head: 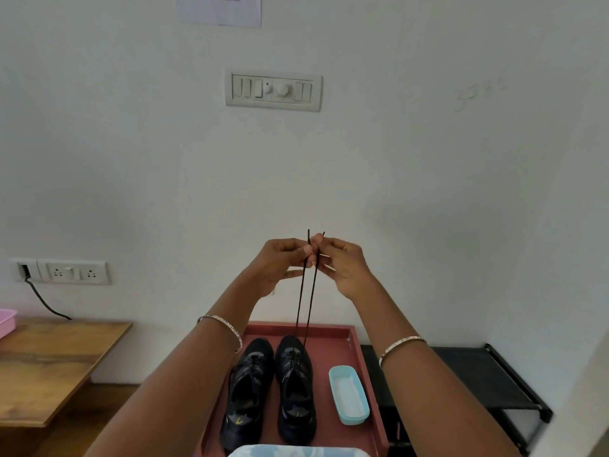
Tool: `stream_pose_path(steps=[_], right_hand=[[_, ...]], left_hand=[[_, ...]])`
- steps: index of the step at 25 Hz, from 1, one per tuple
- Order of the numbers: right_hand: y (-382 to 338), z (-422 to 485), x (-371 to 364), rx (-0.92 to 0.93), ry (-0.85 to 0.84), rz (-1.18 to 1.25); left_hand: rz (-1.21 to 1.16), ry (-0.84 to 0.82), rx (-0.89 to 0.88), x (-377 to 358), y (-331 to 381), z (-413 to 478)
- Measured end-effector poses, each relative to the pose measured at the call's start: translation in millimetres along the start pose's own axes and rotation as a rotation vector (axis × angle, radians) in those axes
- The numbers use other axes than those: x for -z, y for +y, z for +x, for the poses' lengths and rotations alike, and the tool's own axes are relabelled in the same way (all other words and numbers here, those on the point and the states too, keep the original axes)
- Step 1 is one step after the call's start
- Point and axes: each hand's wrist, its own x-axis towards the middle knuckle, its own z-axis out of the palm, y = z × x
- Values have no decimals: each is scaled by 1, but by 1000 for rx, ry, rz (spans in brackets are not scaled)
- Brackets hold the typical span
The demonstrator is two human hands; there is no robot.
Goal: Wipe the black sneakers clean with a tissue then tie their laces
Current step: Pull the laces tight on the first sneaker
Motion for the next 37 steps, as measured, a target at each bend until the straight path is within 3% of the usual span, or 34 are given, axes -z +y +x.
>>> stream_pose_path(steps=[4,9,13,16,21,25,28,30,34,37], right_hand=[[11,-4,-1,-131,-44,232],[13,-5,1,-104,-65,178],[13,-6,6,-38,-73,97],[16,-9,1,72,-1,-26],[28,-6,-10,251,169,-119],[25,2,-10,94,303,-265],[6,3,-4,-166,196,-256],[-2,4,0,-164,138,-275],[5,0,4,131,165,-301],[23,-3,12,363,128,-613]], left_hand=[[-179,24,130,-4,-8,5],[-337,19,233,-6,-7,8],[-308,77,169,-10,-9,9],[-103,156,-37,-17,-10,10],[502,228,-528,-26,-19,23],[1125,242,-889,-21,-30,22],[1408,219,-1025,-13,-34,22],[1418,254,-946,-12,-34,24],[1190,315,-527,-15,-20,32],[1180,283,-325,-10,-8,37]])
